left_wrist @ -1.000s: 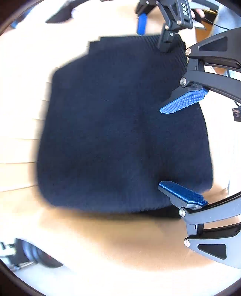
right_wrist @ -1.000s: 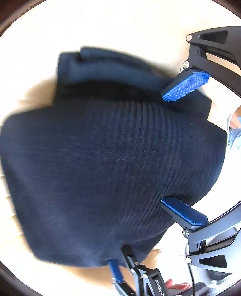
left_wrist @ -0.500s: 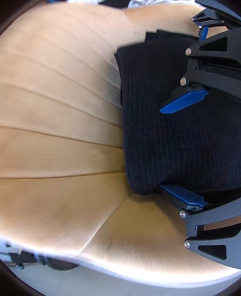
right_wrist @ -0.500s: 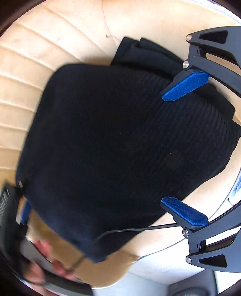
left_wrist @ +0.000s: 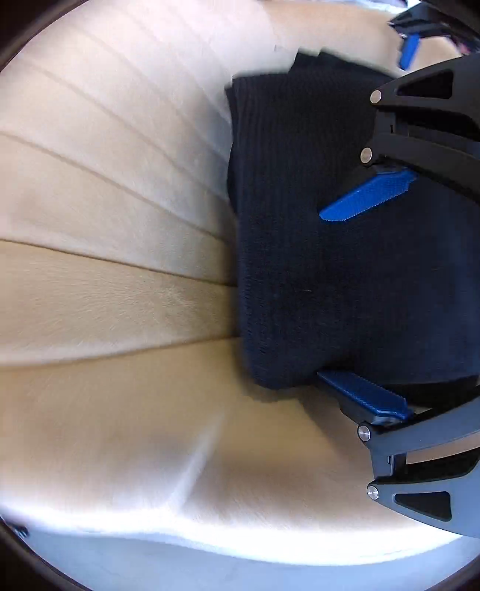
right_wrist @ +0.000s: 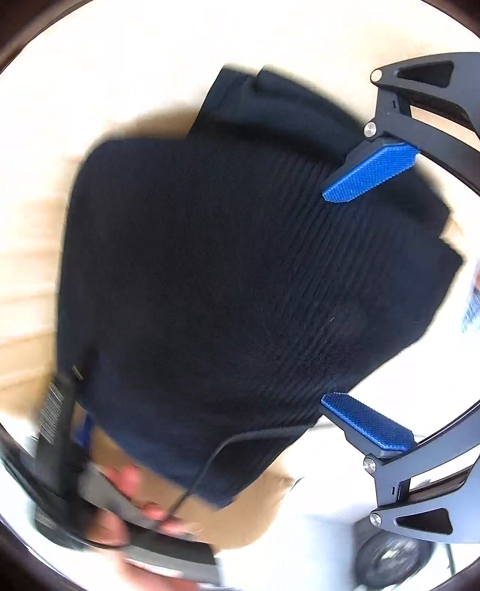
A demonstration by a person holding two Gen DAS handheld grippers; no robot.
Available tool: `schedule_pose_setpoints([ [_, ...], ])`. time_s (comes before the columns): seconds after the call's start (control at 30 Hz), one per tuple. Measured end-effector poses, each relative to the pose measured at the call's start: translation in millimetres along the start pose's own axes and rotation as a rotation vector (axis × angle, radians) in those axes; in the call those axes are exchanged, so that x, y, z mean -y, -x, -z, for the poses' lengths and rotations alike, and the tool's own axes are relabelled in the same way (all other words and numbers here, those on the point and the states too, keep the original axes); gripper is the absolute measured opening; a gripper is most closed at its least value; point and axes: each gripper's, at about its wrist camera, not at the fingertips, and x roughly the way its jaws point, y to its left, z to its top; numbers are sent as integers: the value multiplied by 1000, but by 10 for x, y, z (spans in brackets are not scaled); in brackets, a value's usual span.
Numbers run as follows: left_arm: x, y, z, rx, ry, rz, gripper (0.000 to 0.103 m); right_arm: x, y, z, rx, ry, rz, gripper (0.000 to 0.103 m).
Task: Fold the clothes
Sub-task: 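Move both open grippers away toward the pile of clothes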
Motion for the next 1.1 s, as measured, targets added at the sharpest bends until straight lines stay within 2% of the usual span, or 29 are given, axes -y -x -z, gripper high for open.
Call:
schedule_pose_setpoints([
  [0.07,-30,213,180,6,53,15,83,110,354,-45,54,-61,-29,103],
  [0.13,-42,518,396,17,97,-33,83,228,777,-67,121,-114,-86,103],
  [0.2,-8,871,637,41,151,-46,83,481,1297,119,195,-141,-138,103],
  [0.23,41,1117,765,60,182,-28,83,519,1571,278,235,-151,-157,103],
  [0.3,172,1580,976,81,234,25,83,602,2031,381,330,-168,-180,103],
  [0.33,280,1768,1066,90,252,52,83,756,2274,518,377,-181,-193,103],
  [0.37,433,1914,1131,104,253,71,83,938,2527,668,424,-195,-207,103],
  [0.43,814,2082,1203,140,231,98,83,1005,2878,943,507,-232,-224,103],
  [0.5,1333,2077,1220,178,190,123,83,1257,3206,1145,588,-274,-227,103],
  [0.57,1817,2463,1245,213,135,155,83,1518,3498,1356,652,-310,-226,103],
  [0.77,3660,2943,1321,293,-142,192,83,2520,3542,2433,674,-449,-137,103],
  [0.87,4470,2974,1426,297,-251,213,83,3025,3552,2978,682,-519,-90,103],
  [1.0,5270,2957,1561,269,-367,241,83,3697,3565,3704,691,-613,-28,103],
  [1.1,5901,2704,1603,260,-470,216,83,3960,3723,4115,669,-653,2,103],
])
